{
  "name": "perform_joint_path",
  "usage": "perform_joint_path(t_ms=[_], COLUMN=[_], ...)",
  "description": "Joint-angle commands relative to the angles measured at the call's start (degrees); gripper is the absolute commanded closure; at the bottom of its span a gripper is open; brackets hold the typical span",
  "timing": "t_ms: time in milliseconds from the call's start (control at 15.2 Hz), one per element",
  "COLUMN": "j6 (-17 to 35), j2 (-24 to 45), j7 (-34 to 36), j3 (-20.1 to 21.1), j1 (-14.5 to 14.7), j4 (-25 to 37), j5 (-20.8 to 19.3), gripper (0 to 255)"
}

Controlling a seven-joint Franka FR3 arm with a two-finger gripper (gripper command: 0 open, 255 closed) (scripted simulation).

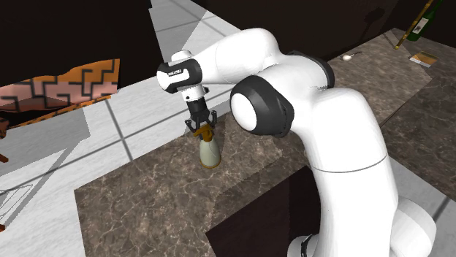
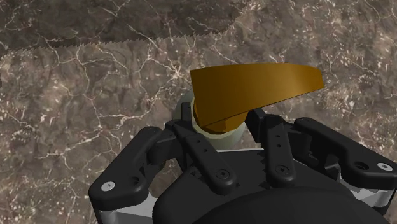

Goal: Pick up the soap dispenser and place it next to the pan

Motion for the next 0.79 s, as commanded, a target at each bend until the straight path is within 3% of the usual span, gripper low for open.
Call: perform_joint_path(t_ms=[0, 726], j6=[0.0, -3.1], j2=[0.0, -2.4], j7=[0.0, 0.2], j3=[0.0, 0.1], j1=[0.0, -0.1], j4=[0.0, 0.6], j5=[0.0, 0.2], gripper=[255, 255])
